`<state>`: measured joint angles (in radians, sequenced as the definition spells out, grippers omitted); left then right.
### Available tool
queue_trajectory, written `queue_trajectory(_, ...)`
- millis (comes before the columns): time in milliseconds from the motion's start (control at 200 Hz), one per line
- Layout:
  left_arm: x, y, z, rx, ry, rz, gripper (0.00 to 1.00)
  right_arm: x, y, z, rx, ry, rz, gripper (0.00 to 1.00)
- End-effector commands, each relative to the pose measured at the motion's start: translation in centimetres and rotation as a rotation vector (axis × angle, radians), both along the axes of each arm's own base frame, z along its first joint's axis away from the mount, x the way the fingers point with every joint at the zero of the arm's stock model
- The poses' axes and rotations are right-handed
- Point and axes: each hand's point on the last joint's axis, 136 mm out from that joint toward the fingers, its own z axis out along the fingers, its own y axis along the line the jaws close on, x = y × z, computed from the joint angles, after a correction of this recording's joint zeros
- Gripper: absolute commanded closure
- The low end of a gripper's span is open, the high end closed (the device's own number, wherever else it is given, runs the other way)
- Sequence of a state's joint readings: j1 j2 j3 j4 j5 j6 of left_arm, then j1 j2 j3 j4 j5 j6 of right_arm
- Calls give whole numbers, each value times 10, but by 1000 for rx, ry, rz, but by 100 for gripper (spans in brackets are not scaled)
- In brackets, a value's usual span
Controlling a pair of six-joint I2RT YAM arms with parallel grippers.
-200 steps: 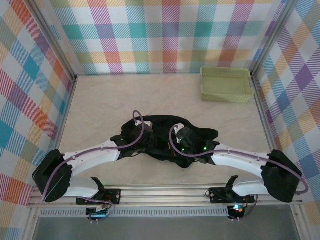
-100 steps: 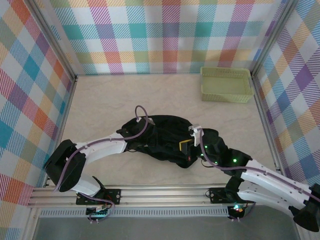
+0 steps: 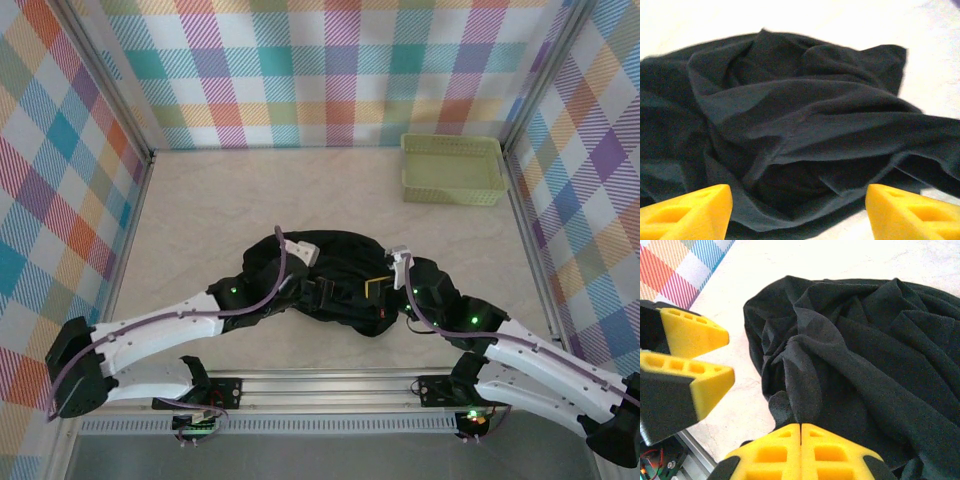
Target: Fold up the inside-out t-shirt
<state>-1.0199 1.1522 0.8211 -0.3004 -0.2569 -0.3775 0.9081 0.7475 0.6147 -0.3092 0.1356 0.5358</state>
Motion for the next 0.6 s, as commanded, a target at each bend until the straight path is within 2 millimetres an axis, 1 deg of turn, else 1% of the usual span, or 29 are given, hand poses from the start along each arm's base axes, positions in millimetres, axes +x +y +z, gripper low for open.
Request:
queue_trajectory(0, -3, 0, -24, 147, -21, -57, 35, 1, 7, 34, 76, -40, 19, 100)
queue_trajectory(70, -6, -11, -30, 180, -22, -86, 39, 0, 9, 40, 92, -42, 26, 100)
queue_trajectory(155, -7, -23, -34, 196, -22, -104, 40, -1, 9, 42, 94, -38, 33, 100)
queue_trajectory(245, -8, -35, -33, 175, -17, -124, 39, -1, 9, 42, 90, -39, 35, 100)
queue_trajectory(305, -9, -38, -34, 163, -8, -133, 38, -1, 9, 41, 85, -39, 32, 100)
queue_trajectory(325, -7, -45, -28, 128, -22, -133, 38, 0, 9, 41, 83, -39, 31, 100)
queue_trajectory(480, -10, -56, -24, 78, -11, -165, 36, 0, 8, 37, 76, -37, 27, 100)
queue_trajectory(600, -11, -62, -28, 71, 4, -180, 37, 0, 6, 35, 68, -38, 23, 100)
